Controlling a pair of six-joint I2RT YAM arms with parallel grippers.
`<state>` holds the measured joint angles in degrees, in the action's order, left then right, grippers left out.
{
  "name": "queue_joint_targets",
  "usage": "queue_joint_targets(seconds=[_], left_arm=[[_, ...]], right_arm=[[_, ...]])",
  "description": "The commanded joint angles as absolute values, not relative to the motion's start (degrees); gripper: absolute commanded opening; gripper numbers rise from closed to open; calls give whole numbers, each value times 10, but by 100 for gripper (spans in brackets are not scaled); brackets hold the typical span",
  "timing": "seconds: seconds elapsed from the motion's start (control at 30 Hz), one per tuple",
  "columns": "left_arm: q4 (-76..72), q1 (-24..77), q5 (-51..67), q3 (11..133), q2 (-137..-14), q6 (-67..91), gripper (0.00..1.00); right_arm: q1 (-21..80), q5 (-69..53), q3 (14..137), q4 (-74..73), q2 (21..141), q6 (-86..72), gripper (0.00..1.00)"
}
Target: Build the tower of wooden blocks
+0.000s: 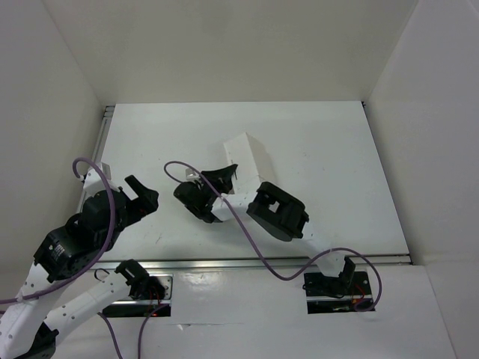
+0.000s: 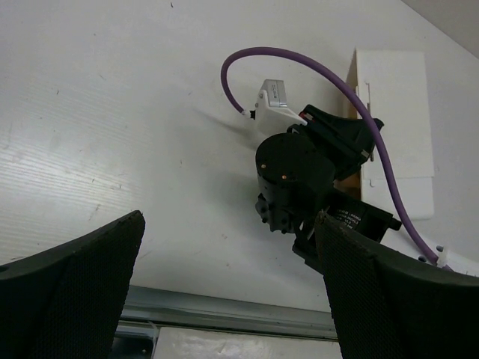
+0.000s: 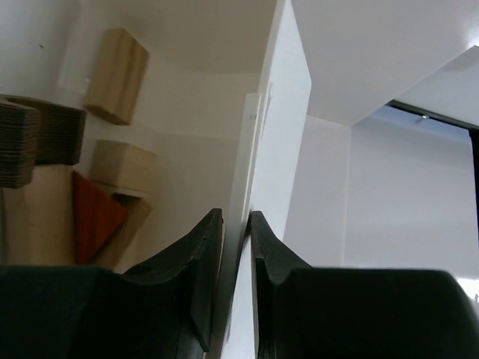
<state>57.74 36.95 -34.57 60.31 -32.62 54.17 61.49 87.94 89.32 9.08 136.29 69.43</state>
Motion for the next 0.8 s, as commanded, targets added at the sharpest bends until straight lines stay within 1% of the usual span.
queue_joint_targets(seconds=[0.0,0.3,0.43,0.77], left_arm=[[577,371,-345,606,-321,545,100],[572,371,-345,600,-321,545,100],[572,371,-345,600,-321,545,100],[567,371,-345,595,-316,550,100]], right_arm=[[596,734,866,46,1411,593,0],[596,740,873,61,1387,599,0],[596,745,892,49,1346,573,0],[571,746,923,57,1239,578,0]])
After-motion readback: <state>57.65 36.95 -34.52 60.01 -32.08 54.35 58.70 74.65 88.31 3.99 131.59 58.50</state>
